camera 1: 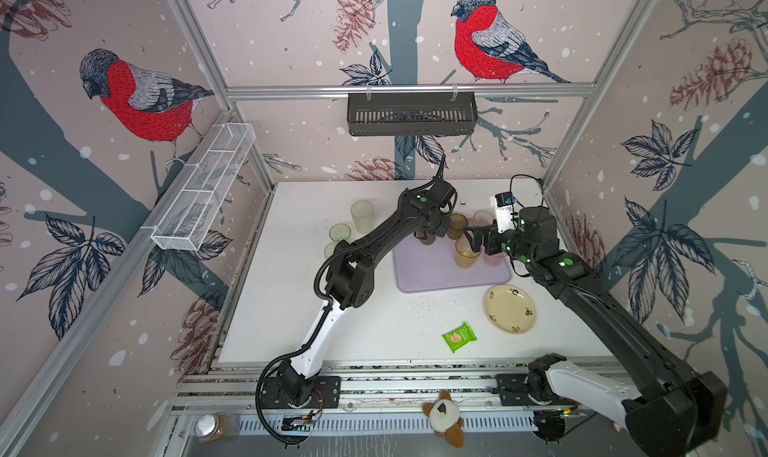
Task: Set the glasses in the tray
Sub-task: 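Lift the amber cup with the left gripper and carry it over the tray, then lower the amber cup onto the tray beside the other amber cup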
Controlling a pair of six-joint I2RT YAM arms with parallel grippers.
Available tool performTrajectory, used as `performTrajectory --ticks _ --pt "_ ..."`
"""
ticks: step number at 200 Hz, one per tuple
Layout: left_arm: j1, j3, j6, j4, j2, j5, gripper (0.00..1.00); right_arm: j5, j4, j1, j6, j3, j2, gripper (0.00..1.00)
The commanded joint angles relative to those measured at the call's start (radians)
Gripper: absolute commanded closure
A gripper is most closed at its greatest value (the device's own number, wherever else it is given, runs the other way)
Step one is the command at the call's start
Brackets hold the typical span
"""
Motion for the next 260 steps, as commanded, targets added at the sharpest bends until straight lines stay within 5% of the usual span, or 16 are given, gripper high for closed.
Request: performTrajectory --ticks 1,260 --pt "0.000 0.013 0.009 0.019 0.008 -0.016 1.00 0.008 0.009 -0.002 0.009 0.003 -0.007 0.00" --pt "0.000 0.036 0.032 0.065 0.041 -0.024 1.00 -0.008 0.008 -0.027 0.018 -0.030 -0.035 0.00"
